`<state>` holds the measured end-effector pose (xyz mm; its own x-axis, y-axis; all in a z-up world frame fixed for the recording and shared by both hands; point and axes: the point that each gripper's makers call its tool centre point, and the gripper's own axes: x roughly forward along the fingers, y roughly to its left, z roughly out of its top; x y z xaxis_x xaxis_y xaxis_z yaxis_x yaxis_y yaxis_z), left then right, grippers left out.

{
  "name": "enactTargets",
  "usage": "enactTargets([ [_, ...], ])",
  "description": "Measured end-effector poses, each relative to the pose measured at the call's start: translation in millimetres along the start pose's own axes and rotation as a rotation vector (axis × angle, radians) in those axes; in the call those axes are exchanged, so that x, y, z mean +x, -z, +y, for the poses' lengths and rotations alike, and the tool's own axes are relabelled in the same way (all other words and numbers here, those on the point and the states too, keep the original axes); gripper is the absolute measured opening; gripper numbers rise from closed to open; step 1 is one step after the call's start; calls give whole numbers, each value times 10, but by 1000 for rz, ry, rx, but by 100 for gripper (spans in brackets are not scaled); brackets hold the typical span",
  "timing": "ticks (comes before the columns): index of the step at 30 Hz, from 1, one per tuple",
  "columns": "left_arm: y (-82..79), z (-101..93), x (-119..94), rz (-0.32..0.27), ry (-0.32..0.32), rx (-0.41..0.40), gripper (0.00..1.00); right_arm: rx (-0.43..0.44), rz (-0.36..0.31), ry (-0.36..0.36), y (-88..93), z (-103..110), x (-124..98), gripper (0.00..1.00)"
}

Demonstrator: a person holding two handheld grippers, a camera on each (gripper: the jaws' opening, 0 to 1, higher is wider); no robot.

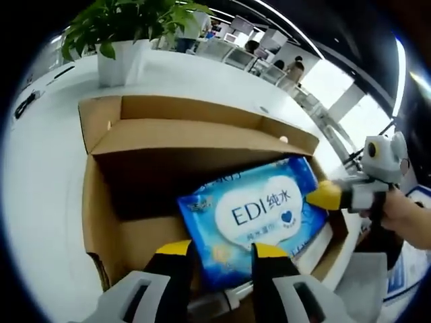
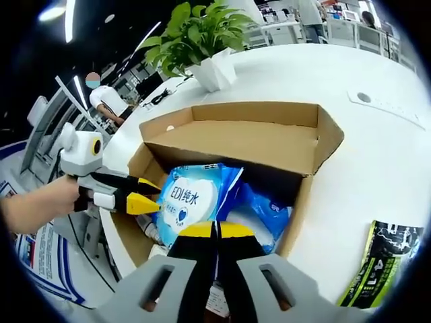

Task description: Operate the shoe box by opening the lid, removing the specified soft item, and placing it in the target area until the item is outside and the box remains undamaged.

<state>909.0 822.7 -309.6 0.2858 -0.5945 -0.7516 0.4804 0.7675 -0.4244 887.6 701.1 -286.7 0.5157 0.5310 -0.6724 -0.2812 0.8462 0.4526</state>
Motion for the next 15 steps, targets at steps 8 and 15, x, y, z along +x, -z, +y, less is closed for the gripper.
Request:
enactTargets([
  [8,-8,82,72,14,1,-18,28,4,5,3,23,-71,-1,0],
  [15,14,168,90,28,-41,19,14,0,9,6,41,-94,7,0],
])
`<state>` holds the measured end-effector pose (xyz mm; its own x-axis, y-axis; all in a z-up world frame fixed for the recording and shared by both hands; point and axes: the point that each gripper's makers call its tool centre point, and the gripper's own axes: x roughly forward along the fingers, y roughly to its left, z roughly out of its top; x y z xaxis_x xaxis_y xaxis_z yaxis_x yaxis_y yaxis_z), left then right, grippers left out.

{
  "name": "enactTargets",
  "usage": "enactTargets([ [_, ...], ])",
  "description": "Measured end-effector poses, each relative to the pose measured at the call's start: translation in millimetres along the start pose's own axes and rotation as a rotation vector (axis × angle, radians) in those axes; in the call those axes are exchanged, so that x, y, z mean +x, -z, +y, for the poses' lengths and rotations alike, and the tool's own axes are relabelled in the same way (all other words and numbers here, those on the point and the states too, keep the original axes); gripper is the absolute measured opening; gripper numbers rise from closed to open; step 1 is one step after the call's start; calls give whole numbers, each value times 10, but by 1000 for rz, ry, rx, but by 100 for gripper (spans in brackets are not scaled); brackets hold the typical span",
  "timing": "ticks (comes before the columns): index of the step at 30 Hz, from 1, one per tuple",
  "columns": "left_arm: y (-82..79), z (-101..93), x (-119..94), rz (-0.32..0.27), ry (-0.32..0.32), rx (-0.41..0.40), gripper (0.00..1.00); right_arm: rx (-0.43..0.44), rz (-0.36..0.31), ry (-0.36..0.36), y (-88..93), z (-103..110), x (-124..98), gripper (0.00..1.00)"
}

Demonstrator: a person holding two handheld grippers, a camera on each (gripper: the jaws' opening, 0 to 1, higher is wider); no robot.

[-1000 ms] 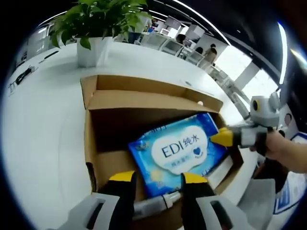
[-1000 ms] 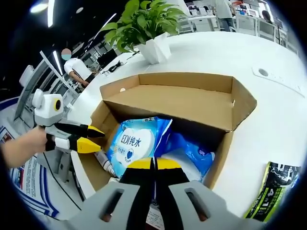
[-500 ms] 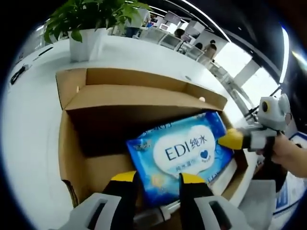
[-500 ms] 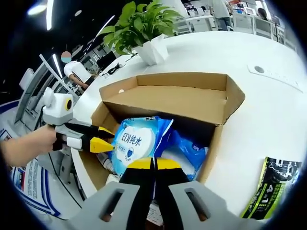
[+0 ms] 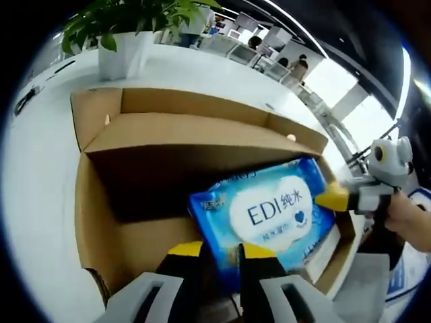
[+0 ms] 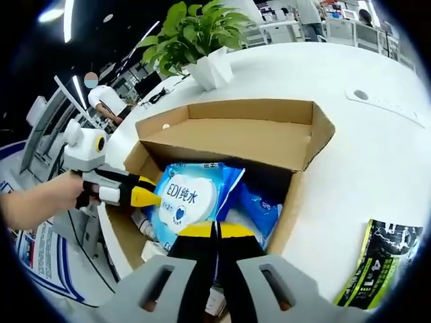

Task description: Operate the shoe box by opening the lid, removing the specified soft item, and placing it in the target area until the item is outside and the box remains undamaged.

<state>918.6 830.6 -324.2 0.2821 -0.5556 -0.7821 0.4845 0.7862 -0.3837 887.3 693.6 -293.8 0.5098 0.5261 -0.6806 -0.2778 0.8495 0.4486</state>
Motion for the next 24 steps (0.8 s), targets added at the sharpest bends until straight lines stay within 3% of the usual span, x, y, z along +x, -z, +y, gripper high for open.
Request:
enactTargets([
  [7,6,-10,53,1,1,-6,12,0,1,-1,-4,2,3,0],
  [11,-14,-10,56,-4,-17,17,5,-3,1,4,-1,-8,8,0],
  [24,-80,-71,-103,-23,-41,48,0,2,2,14,0,10,9,0],
])
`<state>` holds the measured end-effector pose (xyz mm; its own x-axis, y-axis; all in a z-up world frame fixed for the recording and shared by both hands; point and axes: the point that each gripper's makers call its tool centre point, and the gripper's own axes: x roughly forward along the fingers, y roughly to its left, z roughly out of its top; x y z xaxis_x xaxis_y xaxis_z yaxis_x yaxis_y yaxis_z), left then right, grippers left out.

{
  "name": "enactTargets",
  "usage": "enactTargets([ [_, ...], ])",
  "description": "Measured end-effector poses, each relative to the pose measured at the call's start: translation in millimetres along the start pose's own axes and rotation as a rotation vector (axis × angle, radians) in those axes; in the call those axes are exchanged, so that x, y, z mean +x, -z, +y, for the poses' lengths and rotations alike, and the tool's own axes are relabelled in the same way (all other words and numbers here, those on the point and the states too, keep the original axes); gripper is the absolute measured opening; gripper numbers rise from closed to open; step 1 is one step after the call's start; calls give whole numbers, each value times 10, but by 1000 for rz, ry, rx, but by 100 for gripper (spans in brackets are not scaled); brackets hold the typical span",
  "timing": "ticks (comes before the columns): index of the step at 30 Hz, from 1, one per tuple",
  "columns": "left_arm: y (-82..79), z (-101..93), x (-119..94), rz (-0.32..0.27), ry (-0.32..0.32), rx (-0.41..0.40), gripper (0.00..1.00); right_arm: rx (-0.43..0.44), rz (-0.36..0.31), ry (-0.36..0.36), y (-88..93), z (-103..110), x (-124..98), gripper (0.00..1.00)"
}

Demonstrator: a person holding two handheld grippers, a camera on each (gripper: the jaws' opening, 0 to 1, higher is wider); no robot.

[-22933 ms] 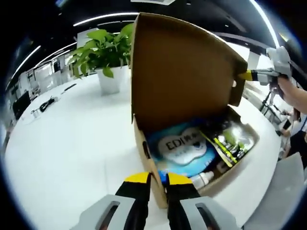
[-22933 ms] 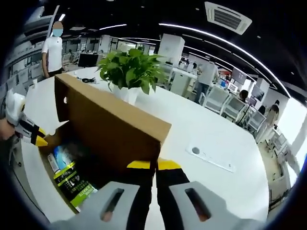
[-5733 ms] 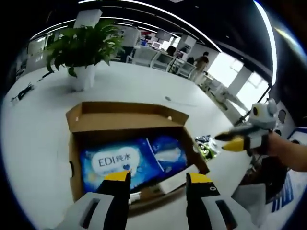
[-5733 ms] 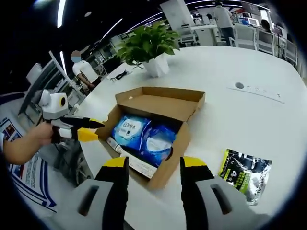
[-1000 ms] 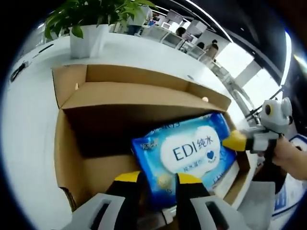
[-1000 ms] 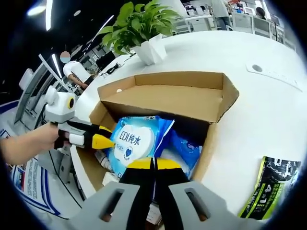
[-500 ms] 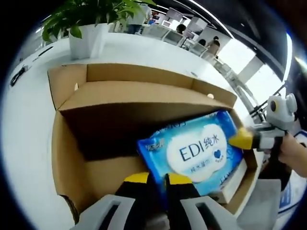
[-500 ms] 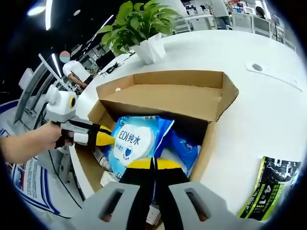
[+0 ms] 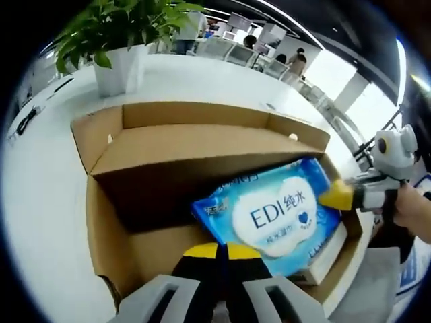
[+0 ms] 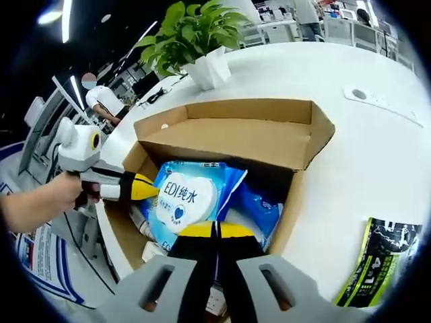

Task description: Operate the shoe box by opening the lid, removing the specified soft item, and placing it in the target area until the item is outside and the box remains undamaged.

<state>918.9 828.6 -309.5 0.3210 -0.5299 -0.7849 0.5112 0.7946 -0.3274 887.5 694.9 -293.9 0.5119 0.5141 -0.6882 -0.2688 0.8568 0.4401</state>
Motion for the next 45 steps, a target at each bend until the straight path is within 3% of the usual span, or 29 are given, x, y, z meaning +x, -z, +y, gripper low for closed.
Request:
enactTargets([
  [12,-79,-22,-187,-20,-4,18,0,-8,-12,-1,-64,76,-43,0],
  [27,-242,-144,-427,-81,-8,12,0,-24,-46,-16,-235,169,-274,0],
  [45,-445,-513,-589,-126,-7,29,0,-50,-86,-14,-351,85,-663,0],
])
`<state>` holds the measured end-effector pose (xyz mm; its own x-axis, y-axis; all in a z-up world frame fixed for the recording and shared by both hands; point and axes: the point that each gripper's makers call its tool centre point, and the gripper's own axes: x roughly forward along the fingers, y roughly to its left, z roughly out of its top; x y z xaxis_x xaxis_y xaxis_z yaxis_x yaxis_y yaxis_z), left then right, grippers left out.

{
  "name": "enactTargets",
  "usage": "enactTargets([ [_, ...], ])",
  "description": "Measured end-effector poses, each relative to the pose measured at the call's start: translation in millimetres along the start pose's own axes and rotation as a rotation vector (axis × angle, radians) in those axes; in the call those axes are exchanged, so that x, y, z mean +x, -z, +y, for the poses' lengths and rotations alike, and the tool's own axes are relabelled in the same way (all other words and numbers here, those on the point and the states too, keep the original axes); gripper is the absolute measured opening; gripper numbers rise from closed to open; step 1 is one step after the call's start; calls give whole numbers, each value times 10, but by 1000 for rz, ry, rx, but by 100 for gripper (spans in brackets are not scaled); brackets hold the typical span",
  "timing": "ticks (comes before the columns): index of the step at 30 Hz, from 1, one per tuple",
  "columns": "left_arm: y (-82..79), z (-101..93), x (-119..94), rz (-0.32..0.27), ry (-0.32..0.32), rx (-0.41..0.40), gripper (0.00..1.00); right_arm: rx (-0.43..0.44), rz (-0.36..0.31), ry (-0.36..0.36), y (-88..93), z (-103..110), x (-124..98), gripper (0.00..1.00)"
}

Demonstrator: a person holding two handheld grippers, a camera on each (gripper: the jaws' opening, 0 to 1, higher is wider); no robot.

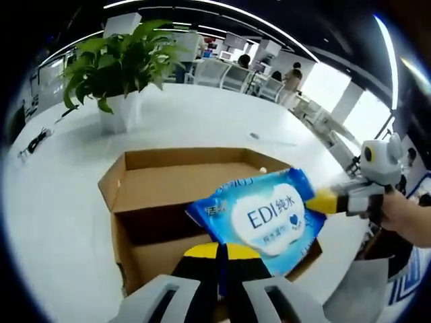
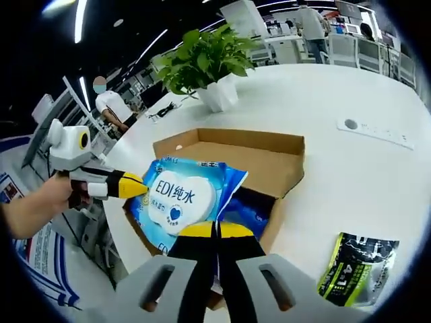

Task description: Operate the shoe box by opening the lid, removing the specified soft item, and placing it in the target area until the item is outside and the box remains undamaged.

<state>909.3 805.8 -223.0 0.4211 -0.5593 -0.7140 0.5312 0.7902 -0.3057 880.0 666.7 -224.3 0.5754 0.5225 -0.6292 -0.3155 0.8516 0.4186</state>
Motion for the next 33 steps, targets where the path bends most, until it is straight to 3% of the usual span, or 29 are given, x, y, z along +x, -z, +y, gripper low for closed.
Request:
enactTargets([
  [10,-100,-298,63,-2,23,32,0,11,-26,22,57,-167,-361,0],
  [21,-176,-893,243,0,69,56,0,37,-49,61,137,-536,-745,0],
  [33,-219,-1360,504,20,106,88,0,68,-63,100,275,-936,-1138,0],
])
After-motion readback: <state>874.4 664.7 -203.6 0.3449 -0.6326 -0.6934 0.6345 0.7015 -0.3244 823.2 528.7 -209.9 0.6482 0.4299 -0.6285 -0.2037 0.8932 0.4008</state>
